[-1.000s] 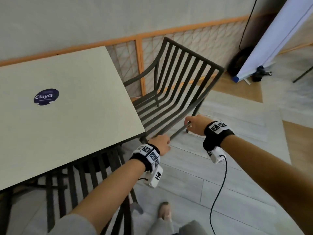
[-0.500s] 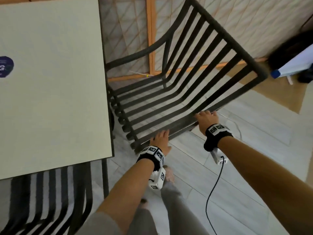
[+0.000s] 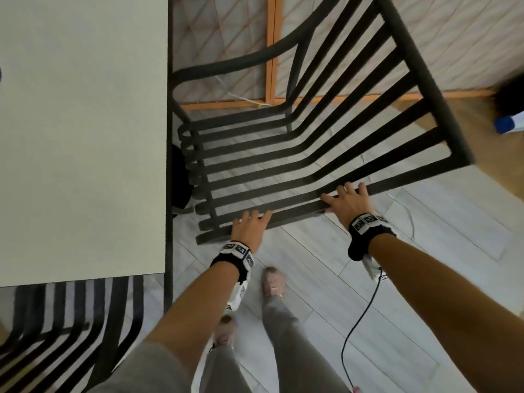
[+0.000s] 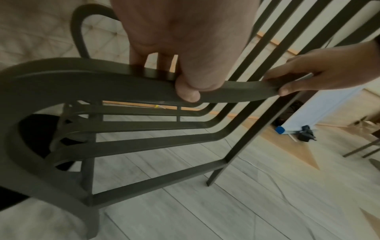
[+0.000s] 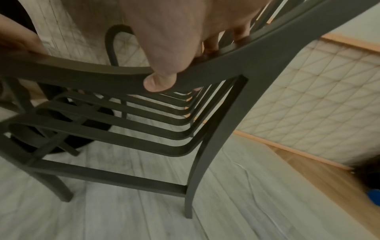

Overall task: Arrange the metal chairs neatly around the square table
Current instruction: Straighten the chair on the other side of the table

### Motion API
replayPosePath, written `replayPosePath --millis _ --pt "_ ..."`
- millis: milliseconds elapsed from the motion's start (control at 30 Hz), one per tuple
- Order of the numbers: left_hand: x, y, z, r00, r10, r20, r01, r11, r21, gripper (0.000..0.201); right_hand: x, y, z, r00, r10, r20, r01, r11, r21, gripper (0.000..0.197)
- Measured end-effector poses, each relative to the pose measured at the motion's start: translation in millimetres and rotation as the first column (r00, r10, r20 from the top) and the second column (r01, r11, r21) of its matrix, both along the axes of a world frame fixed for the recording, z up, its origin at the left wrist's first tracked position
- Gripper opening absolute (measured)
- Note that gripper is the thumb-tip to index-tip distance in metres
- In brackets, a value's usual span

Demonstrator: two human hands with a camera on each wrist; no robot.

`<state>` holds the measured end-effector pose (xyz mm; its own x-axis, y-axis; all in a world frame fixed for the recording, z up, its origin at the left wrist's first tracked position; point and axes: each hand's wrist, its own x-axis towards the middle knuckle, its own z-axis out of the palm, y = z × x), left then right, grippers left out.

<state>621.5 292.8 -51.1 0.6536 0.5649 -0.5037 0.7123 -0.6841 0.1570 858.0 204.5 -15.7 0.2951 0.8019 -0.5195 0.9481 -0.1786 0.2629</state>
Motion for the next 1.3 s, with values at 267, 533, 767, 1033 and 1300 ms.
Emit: replayPosePath --millis 267,533,767,1033,1300 --pt "-23 74 8 0.965 0.235 -0.115 -0.228 0.971 0.072 0.070 -53 60 -12 0.995 -0.038 -0.089 0.048 0.993 0.111 0.048" --pt "-27 99 7 0.931 0.349 -0.105 -0.348 0.937 0.032 0.067 -67 82 -13 0.992 -0.077 -0.104 0.092 0.985 0.144 0.043" --pt "-38 66 10 0.922 0.369 -0.116 -0.370 0.929 0.009 0.068 -81 52 -10 0.985 -0.121 -0.119 0.130 0.989 0.069 0.048" --pt "-36 84 16 0.929 0.343 -0.141 -0.349 0.937 -0.017 0.067 -79 65 -10 0.991 -0.098 -0.095 0.108 0.989 0.099 0.052" --pt "-61 32 53 0.978 0.129 0.165 -0.128 0.992 -0.015 0.055 -114 42 2 0.994 0.077 -0.080 -0.060 0.978 0.200 0.069"
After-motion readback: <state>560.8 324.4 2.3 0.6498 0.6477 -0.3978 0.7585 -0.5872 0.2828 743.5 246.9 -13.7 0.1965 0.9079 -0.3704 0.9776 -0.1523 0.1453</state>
